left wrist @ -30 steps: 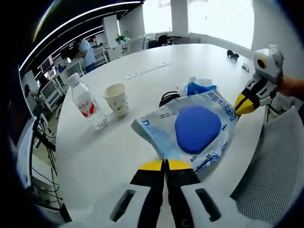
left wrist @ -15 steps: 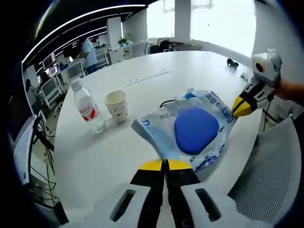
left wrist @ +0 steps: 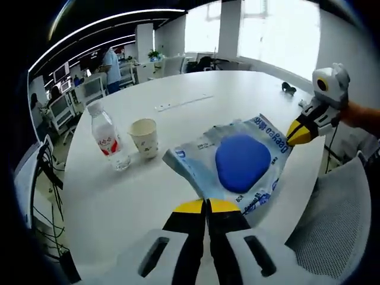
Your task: Arrange the tabletop items into an orderly group along one side of the table until the central work area is clear of visible clutter.
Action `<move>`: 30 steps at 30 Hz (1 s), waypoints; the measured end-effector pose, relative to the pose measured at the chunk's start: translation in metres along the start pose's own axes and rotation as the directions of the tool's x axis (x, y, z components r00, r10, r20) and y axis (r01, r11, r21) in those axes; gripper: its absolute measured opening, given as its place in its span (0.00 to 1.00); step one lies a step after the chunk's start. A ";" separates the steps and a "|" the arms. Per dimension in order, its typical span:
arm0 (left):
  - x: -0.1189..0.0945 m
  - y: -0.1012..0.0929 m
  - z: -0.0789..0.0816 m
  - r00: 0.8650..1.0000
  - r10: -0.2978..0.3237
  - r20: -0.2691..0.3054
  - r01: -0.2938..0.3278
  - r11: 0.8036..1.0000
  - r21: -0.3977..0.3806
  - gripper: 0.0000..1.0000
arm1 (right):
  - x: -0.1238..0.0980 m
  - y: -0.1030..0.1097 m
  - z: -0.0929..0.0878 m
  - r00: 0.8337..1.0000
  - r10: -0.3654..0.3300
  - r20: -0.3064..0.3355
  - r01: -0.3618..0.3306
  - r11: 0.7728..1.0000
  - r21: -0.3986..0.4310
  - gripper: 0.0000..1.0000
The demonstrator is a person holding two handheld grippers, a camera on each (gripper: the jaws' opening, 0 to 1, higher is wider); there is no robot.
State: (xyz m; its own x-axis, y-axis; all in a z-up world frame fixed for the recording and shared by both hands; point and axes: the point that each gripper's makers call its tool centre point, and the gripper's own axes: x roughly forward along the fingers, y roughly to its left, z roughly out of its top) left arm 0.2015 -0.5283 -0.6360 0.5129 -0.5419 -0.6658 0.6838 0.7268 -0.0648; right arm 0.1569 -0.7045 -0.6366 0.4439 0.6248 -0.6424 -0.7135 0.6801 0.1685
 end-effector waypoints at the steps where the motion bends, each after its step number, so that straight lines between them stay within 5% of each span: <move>1: 0.000 0.000 0.001 1.000 -0.002 0.000 0.002 1.000 -0.003 0.00 | 0.000 0.000 0.001 1.000 0.000 0.001 0.000 1.000 0.003 0.00; 17: 0.005 -0.003 0.048 0.989 -0.118 0.084 0.118 0.993 0.004 0.00 | -0.027 -0.021 0.024 0.997 -0.075 -0.003 0.075 0.995 0.073 0.00; 30: 0.017 -0.009 0.063 0.981 -0.167 0.098 0.165 0.986 0.031 0.00 | -0.039 -0.032 0.025 0.991 -0.134 0.001 0.134 0.987 0.089 0.00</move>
State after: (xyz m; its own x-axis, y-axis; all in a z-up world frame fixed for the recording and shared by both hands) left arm 0.2364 -0.5702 -0.5999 0.4394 -0.6946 -0.5696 0.7748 0.6139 -0.1510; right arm 0.1764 -0.7412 -0.5985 0.5359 0.5280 -0.6588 -0.5968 0.7888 0.1467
